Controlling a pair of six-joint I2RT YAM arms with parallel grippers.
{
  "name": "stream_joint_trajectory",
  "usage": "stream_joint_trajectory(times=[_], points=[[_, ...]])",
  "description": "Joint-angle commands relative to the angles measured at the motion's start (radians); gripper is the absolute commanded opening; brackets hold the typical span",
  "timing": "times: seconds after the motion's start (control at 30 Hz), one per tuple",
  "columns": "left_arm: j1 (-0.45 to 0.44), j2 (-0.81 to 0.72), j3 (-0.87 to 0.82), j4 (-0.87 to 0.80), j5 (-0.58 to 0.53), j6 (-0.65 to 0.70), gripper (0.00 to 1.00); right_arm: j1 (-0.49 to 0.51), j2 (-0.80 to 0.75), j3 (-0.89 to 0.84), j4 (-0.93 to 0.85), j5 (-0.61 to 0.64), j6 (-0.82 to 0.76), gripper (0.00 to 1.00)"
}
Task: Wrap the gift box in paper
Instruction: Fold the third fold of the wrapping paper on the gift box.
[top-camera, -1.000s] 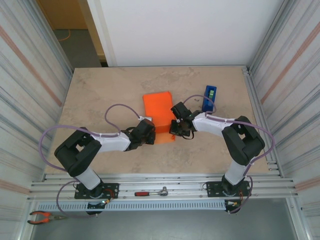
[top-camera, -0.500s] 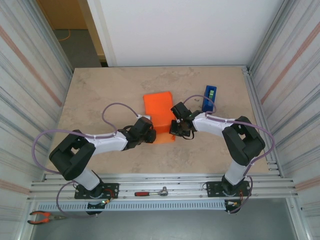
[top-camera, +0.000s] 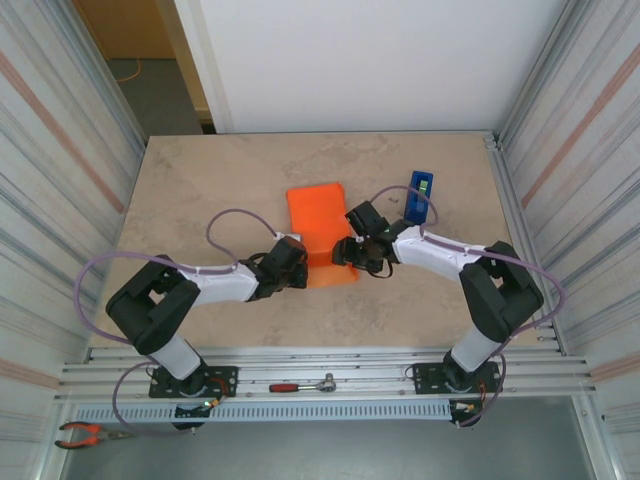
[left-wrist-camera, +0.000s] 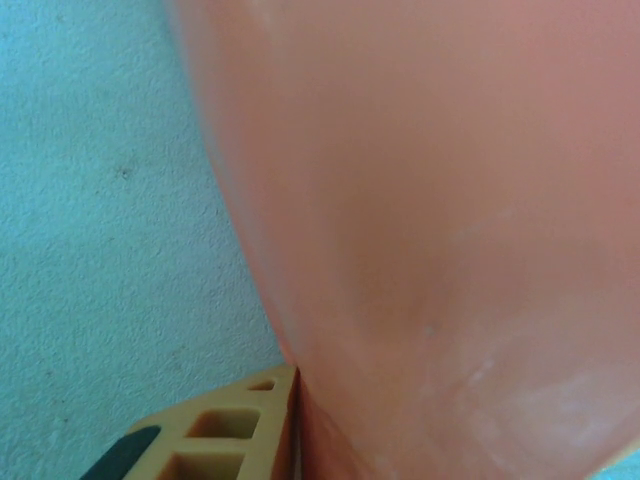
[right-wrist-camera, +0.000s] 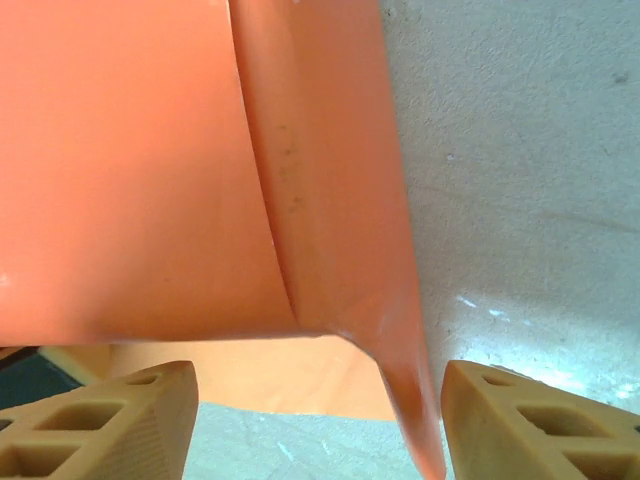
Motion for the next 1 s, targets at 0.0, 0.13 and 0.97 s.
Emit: stream_joint_trajectory(times=[0.0, 0.13, 0.97], points=[[-0.007, 0.012, -0.012, 0.017, -0.018, -0.017, 0.2, 0.004, -0.002, 0.008, -0.048, 0.004, -0.005, 0.68], [-0.008, 0.01, -0.013, 0.021, -0.018, -0.017, 0.21, 0.004, 0.041, 0.018, -0.035, 0.038, 0.008, 0.67], [0.178, -0.163, 0.119, -0.041, 0.337, 0.13, 0.07, 0.0, 0.078, -0.019, 0.017, 0.05, 0.02, 0.54]])
